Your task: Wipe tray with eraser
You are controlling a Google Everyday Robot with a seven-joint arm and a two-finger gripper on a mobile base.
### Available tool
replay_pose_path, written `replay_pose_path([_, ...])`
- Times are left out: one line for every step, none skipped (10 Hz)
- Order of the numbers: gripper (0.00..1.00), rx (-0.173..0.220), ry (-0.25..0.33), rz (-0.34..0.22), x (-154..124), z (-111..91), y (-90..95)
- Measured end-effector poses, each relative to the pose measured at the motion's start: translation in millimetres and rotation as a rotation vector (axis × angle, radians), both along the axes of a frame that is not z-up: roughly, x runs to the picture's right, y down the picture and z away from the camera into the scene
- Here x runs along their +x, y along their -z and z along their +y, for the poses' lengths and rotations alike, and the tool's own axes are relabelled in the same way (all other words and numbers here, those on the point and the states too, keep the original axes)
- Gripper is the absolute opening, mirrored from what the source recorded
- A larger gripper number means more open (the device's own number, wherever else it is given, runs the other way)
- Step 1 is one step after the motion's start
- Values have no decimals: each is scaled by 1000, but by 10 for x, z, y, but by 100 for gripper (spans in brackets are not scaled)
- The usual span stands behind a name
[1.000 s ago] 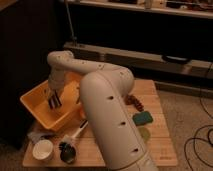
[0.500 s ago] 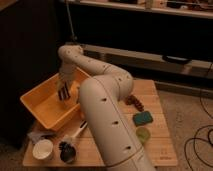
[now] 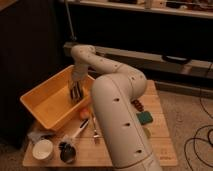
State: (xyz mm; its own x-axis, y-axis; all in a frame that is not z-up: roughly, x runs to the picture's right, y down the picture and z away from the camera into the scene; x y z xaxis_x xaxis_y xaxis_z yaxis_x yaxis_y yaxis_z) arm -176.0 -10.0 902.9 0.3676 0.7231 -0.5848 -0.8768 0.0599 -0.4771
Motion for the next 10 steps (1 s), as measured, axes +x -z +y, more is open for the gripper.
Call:
replay_pose_path([0, -2, 7, -18, 38, 38, 72])
replay_pose_path([0, -6, 17, -39, 2, 94, 143])
replay_pose_path([0, -6, 38, -70, -110, 194, 281])
replay_pose_path([0, -5, 59, -95, -219, 303, 406])
replay_pose_path([0, -3, 76, -110, -305, 402, 506])
replay_pose_path([0, -2, 101, -131, -433, 567, 657])
replay_pose_path([0, -1, 123, -156, -570, 713, 786])
replay_pose_path([0, -2, 142, -178, -682, 816, 880])
replay_pose_path([0, -9, 164, -204, -817, 927, 990])
replay_pose_path([0, -8, 185, -241, -978, 979, 1072])
